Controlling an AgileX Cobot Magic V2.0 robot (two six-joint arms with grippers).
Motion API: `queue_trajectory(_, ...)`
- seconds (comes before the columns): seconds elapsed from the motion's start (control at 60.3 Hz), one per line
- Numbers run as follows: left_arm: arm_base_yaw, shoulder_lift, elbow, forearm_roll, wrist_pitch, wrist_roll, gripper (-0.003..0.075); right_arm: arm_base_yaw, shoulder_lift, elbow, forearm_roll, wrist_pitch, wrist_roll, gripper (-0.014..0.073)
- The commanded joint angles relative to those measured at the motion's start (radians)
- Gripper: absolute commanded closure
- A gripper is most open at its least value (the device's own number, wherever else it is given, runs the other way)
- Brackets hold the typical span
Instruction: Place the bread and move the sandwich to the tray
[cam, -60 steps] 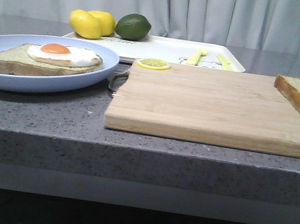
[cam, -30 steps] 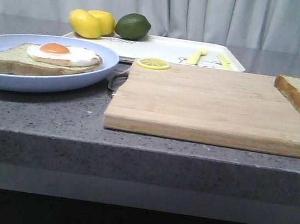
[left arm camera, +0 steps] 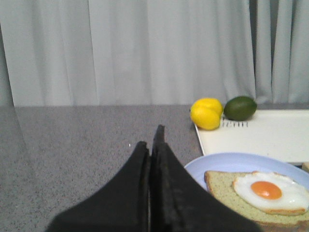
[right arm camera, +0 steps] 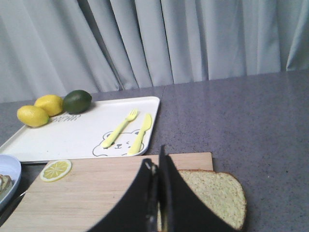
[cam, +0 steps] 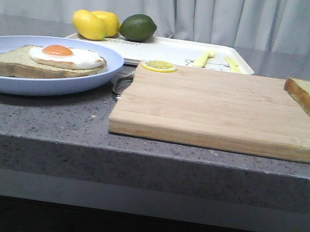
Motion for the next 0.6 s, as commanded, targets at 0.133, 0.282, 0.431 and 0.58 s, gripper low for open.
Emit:
queue_trajectory(0.133,0.003,0.086,-0.056,-0.003,-0.091,-0.007,0.0741,-0.004,0.054,-0.046,0.009,-0.070,-0.007,0.0652)
queue_trajectory(0.282,0.003,0.086,-0.056,-0.003,-0.092,-0.007,0.0706,-0.004,0.055,-0.046,0.009,-0.069,-0.007,0.0570)
queue_trajectory(0.431,0.003,0.086,-0.054,-0.003,-0.093,-0.007,0.0391,-0.004,0.055,-0.038,0.009,-0.068,-0.007,0.0248)
queue_trajectory(0.58,0.003,0.086,-0.054,-0.006,-0.093,-0.007,0.0045,-0.004,0.057,-0.016,0.009,-0.069,-0.007,-0.0074)
